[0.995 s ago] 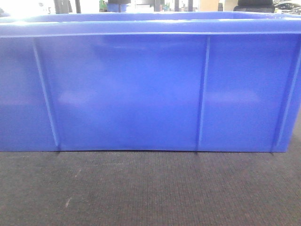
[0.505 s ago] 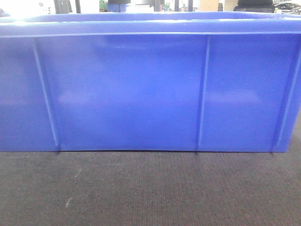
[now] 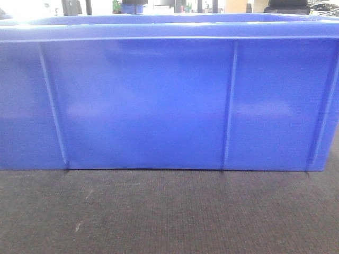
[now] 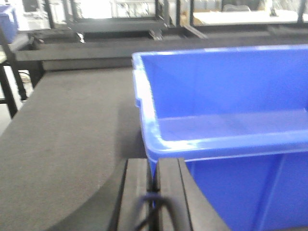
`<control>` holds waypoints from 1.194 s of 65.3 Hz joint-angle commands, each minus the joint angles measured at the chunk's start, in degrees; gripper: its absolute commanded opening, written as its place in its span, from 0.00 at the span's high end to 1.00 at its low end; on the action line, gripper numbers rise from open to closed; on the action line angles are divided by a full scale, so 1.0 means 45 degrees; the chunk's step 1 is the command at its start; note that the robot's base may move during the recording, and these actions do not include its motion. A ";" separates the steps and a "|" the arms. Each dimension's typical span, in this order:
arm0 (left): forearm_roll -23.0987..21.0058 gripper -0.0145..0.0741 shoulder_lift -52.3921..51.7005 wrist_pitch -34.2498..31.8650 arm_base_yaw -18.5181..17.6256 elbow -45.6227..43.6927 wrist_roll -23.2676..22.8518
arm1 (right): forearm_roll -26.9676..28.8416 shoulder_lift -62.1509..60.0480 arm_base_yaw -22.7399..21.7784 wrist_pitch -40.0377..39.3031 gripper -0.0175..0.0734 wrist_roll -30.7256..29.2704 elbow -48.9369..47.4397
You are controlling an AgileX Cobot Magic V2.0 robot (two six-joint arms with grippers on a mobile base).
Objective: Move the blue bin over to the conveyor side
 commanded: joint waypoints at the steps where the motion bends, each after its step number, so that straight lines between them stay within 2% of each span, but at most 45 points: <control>1: -0.0643 0.83 -0.0573 -0.0319 0.0836 0.0414 0.0232 | -0.0096 -0.0035 0.0014 -0.0383 0.89 -0.0096 0.0036; 7: -0.0944 0.83 -0.1314 -0.0900 0.1801 0.1247 0.0574 | -0.0096 -0.0035 0.0014 -0.0383 0.89 -0.0096 0.0036; 12: -0.1204 0.83 -0.1648 -0.1799 0.2257 0.2154 0.0575 | -0.0096 -0.0035 0.0014 -0.0383 0.89 -0.0096 0.0036; 27: -0.1347 0.83 -0.1648 -0.5419 0.2411 0.5034 0.0575 | -0.0096 -0.0060 0.0014 -0.0383 0.89 -0.0096 0.0036; 31: -0.1364 0.83 -0.1648 -0.6173 0.2411 0.5109 0.0575 | -0.0096 -0.0060 0.0014 -0.0383 0.89 -0.0096 0.0036; 34: -0.1364 0.83 -0.1648 -0.5560 0.2411 0.5109 0.0575 | -0.0096 -0.0060 0.0014 -0.0383 0.89 -0.0096 0.0036; 78: -0.1364 0.83 -0.1648 -0.5755 0.2411 0.5109 0.0575 | -0.0096 -0.0060 0.0014 -0.0383 0.89 -0.0096 0.0036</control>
